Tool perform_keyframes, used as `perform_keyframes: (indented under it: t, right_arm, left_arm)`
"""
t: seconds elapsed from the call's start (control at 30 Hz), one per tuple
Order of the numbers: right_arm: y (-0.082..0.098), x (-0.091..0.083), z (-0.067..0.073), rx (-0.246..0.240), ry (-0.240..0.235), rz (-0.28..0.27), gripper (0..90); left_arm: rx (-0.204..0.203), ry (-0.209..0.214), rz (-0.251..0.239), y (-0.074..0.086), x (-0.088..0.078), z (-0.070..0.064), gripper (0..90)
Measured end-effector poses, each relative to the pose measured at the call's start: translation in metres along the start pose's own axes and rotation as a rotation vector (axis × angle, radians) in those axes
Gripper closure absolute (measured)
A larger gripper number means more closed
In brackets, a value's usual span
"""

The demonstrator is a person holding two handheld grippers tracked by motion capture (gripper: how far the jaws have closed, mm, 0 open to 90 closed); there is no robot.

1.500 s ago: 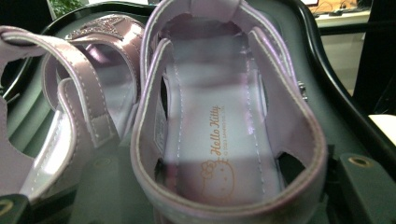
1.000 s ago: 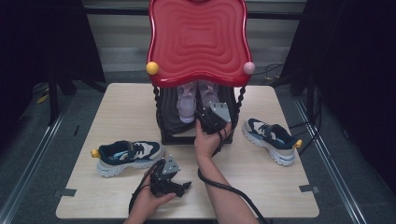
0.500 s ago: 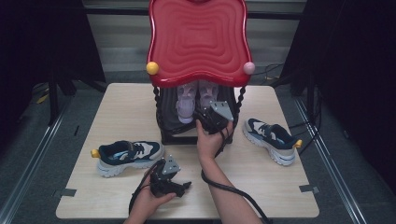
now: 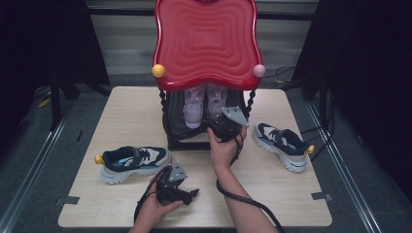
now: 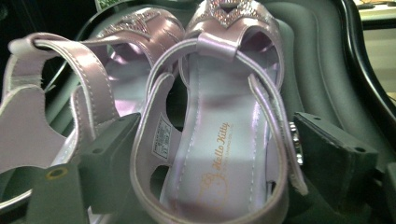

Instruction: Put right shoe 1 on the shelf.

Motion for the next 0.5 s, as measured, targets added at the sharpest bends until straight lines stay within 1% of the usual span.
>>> perform_keyframes:
  t: [0.07, 0.23, 0.3, 0.43, 0.5]
  right_arm:
    - [0.000, -0.002, 0.000, 0.006, -0.012, -0.008, 17.0]
    - [0.000, -0.008, 0.000, -0.005, -0.026, -0.020, 16.3]
    - [0.000, -0.010, 0.000, -0.002, -0.045, -0.032, 15.5]
    - [0.000, -0.014, 0.001, -0.018, -0.058, -0.037, 14.9]
    - [0.000, -0.018, 0.002, -0.021, -0.073, -0.040, 14.4]
  left_arm:
    - [0.001, 0.000, 0.000, 0.000, 0.000, 0.000, 15.9]
    - [0.000, 0.000, 0.000, 0.000, 0.000, 0.000, 15.8]
    - [0.001, 0.000, 0.000, 0.000, 0.000, 0.000, 15.9]
    - [0.001, 0.000, 0.000, 0.000, 0.000, 0.000, 15.9]
    - [0.001, 0.000, 0.000, 0.000, 0.000, 0.000, 15.9]
Point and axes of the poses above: each handheld gripper's, and its own axes: x roughly forward along the jaws, y roughly out of its underside, z roughly to its left, the point moved 7 cm from there along x, roughly forward along the jaws, and after that the axes turned 2 degrees about -x, right-handed, at the moved point
